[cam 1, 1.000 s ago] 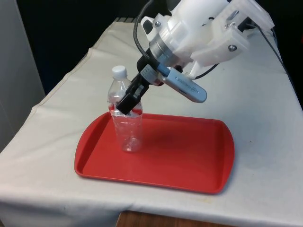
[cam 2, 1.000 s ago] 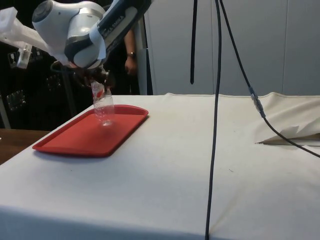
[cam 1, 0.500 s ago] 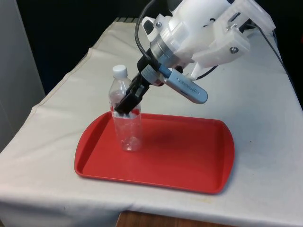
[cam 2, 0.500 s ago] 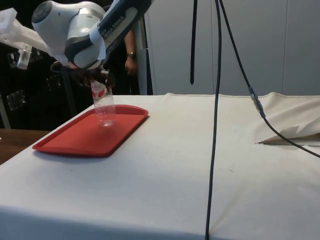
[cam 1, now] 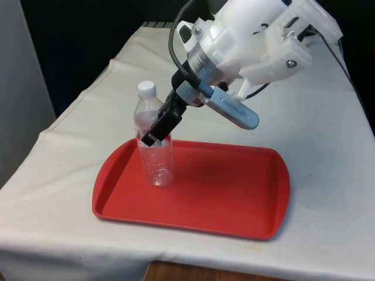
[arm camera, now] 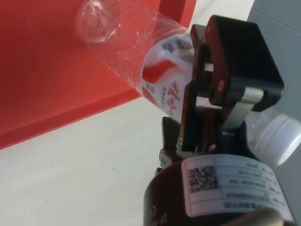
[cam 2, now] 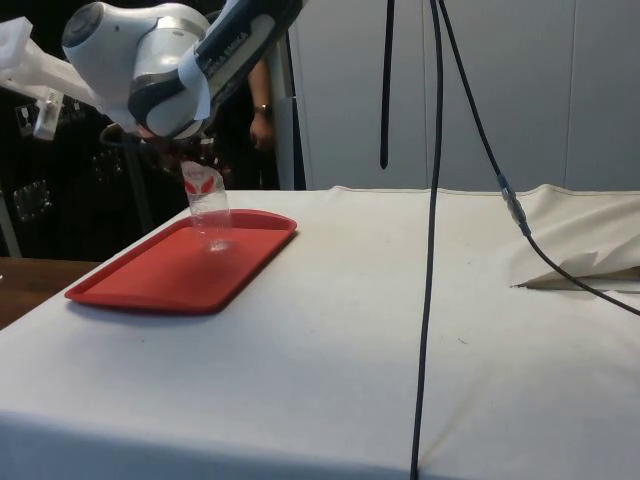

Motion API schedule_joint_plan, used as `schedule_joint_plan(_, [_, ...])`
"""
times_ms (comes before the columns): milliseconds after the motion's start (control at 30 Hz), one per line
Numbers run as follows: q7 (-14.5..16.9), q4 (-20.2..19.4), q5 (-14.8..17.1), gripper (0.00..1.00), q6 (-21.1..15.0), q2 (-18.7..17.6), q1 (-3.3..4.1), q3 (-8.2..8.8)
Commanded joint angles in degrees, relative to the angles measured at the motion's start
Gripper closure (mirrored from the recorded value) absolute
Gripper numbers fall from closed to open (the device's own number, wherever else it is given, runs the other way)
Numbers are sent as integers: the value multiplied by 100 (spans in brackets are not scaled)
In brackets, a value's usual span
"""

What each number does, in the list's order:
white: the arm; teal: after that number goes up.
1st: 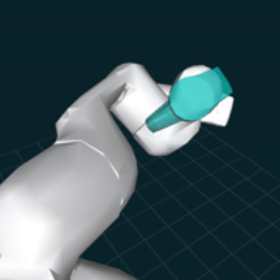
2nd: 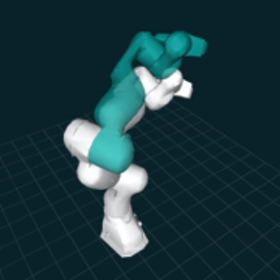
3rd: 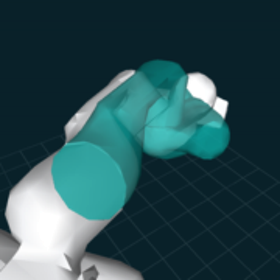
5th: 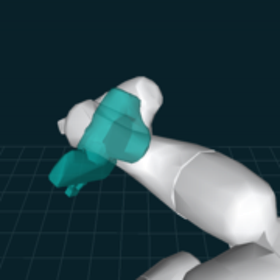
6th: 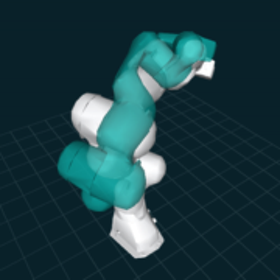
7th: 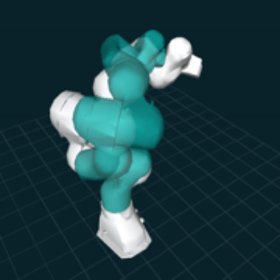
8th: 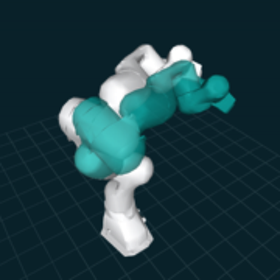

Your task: Place the bottle upright on the tray.

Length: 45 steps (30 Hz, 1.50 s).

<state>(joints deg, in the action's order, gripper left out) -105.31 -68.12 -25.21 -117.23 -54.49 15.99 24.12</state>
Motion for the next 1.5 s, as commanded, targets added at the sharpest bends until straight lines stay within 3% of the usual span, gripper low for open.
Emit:
schedule_joint_plan(0, [-29,11,6,0,23,0,11,-11])
schedule_joint_plan(900, [-23,218,34,0,327,235,-17,-63])
schedule_joint_plan(1467, [-52,172,138,0,321,573,-120,-223])
